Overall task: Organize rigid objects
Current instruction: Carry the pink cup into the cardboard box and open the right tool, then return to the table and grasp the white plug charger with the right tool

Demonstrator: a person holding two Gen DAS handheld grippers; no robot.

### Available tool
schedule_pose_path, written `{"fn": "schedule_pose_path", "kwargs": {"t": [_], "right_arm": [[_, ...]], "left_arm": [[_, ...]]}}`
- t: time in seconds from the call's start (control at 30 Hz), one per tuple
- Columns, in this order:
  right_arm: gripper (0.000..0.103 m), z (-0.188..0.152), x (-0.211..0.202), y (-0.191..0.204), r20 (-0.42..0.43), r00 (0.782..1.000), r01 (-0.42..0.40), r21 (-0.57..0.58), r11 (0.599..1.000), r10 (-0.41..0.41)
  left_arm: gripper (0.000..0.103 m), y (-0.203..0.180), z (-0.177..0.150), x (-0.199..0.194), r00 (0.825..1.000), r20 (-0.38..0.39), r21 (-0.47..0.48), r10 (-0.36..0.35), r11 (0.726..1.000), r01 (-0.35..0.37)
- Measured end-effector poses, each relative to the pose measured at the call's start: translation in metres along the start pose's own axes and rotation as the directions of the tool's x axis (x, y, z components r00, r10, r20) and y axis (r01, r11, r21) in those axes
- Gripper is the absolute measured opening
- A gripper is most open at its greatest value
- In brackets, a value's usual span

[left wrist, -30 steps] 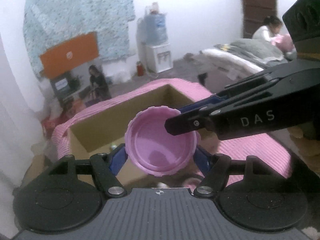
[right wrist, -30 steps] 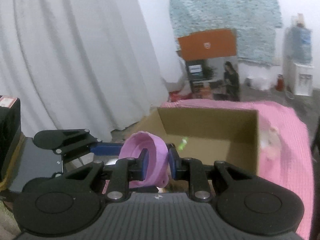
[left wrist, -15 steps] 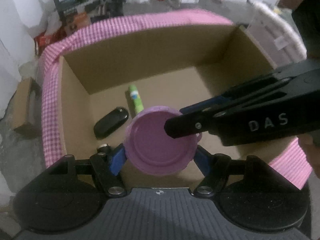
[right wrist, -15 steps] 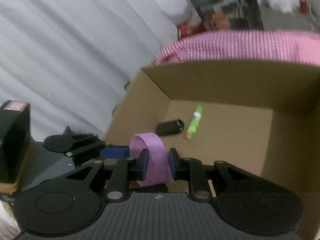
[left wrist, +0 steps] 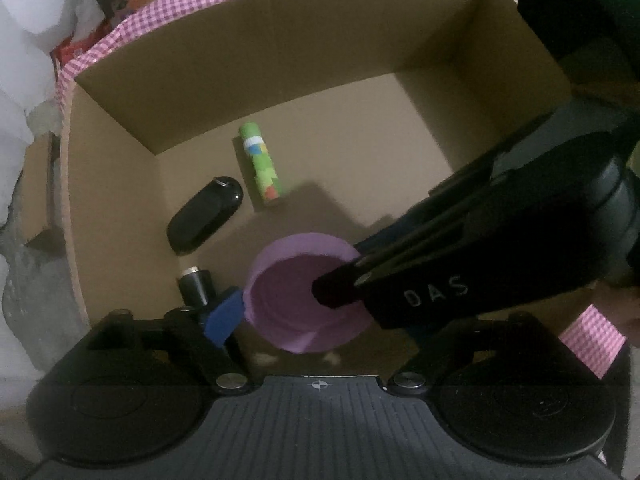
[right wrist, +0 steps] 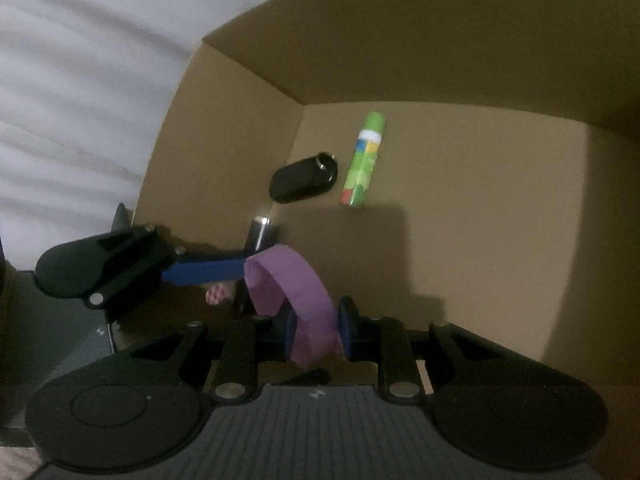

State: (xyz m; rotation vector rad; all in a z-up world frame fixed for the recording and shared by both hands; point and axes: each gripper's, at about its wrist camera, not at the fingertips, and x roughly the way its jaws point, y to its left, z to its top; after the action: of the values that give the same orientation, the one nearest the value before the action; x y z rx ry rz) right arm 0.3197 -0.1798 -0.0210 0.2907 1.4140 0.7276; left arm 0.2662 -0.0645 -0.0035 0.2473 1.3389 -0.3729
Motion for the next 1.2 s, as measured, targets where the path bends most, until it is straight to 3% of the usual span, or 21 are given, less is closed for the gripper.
{"fn": "schedule_pose_path", "kwargs": {"t": [0.1, 0.23, 0.37, 0.47, 0.57, 0.67, 0.8, 0.9, 1.07, 1.2], "right_arm": [[0.027, -0.001, -0.002, -0.001, 0.000, 1.000, -0.002, 0.015, 1.000, 0.002], [0.047, -0.006, -0.008, -0.007, 0.034, 0.999, -0.021, 0.051, 0.998, 0.020], [0.049, -0.015, -0.029, -0.008, 0.106, 0.993, -0.065, 0.065, 0.996, 0.058], [0.050, -0.025, -0.053, -0.004, 0.173, 0.981, -0.094, 0.059, 0.994, 0.082], [0.051, -0.042, -0.082, 0.000, 0.247, 0.964, -0.118, 0.050, 0.992, 0.103], [0.053, -0.064, -0.108, 0.003, 0.326, 0.938, -0.135, 0.034, 0.990, 0.117], [0.056, -0.115, -0.148, 0.007, 0.442, 0.887, -0.151, 0.005, 0.989, 0.133], [0.057, -0.159, -0.169, 0.009, 0.503, 0.855, -0.142, -0.002, 0.990, 0.124], [0.059, -0.228, -0.173, 0.011, 0.568, 0.816, -0.139, 0.015, 0.990, 0.106], [0.059, -0.259, -0.149, 0.005, 0.583, 0.807, -0.160, 0.069, 0.985, 0.090]], "left_arm": [[0.091, -0.001, 0.000, -0.007, 1.000, 0.018, -0.007, -0.001, 1.000, 0.001], [0.097, -0.003, -0.002, -0.017, 0.999, 0.053, -0.013, 0.001, 1.000, 0.000], [0.097, -0.002, -0.007, -0.036, 0.993, 0.115, -0.029, 0.004, 1.000, -0.001], [0.097, 0.000, -0.017, -0.058, 0.980, 0.198, -0.040, -0.008, 0.999, 0.016], [0.097, 0.001, -0.030, -0.082, 0.954, 0.299, -0.050, -0.025, 0.998, 0.042], [0.098, 0.002, -0.049, -0.102, 0.921, 0.377, -0.052, -0.099, 0.990, 0.127], [0.100, 0.006, -0.082, -0.119, 0.870, 0.440, -0.078, -0.223, 0.955, 0.285], [0.102, 0.004, -0.105, -0.120, 0.829, 0.478, -0.068, -0.290, 0.929, 0.364], [0.102, -0.012, -0.143, -0.110, 0.800, 0.534, -0.030, -0.274, 0.939, 0.342], [0.102, -0.026, -0.170, -0.092, 0.778, 0.580, -0.017, -0.241, 0.951, 0.308]]}}
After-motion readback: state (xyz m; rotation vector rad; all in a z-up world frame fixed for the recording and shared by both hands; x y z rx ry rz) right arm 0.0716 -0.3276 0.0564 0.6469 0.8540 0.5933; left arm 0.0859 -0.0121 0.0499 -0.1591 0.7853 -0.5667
